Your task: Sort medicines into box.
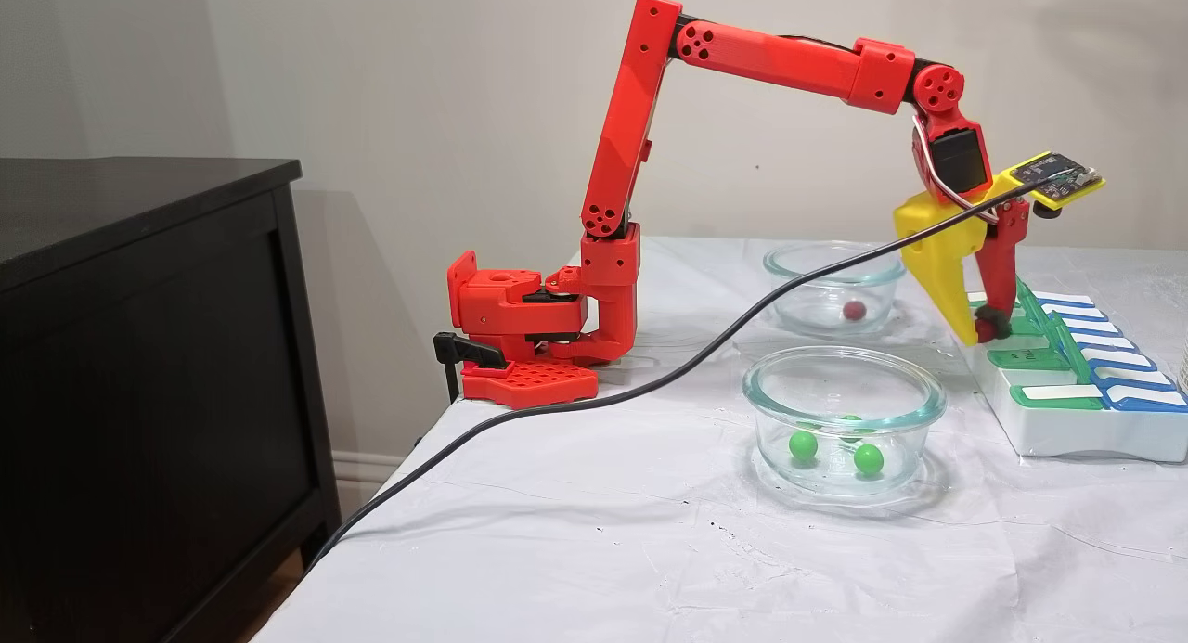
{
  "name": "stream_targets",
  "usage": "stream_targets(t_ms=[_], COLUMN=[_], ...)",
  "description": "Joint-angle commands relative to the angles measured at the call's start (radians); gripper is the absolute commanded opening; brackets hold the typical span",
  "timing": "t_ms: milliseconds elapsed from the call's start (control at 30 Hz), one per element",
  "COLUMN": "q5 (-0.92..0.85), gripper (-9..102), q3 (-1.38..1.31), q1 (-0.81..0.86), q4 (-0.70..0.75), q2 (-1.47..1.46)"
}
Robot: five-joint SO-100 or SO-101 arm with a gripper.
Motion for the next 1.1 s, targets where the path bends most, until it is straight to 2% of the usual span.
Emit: stream_targets(t_ms=[0, 267, 533, 833, 1067], q5=[0.000, -0.006, 0.008, -0.008, -0.017], gripper=[0, 0, 0, 0, 20], q3=[-0.051, -0.084, -0.069, -0.060, -0.044], q1=[-0.005, 0.005, 0.009, 0.006, 0.005], q4=[-0.028, -0.017, -0.091, -0.080, -0.081], q2=[0.092, 0.084, 0.066, 0.072, 0.078])
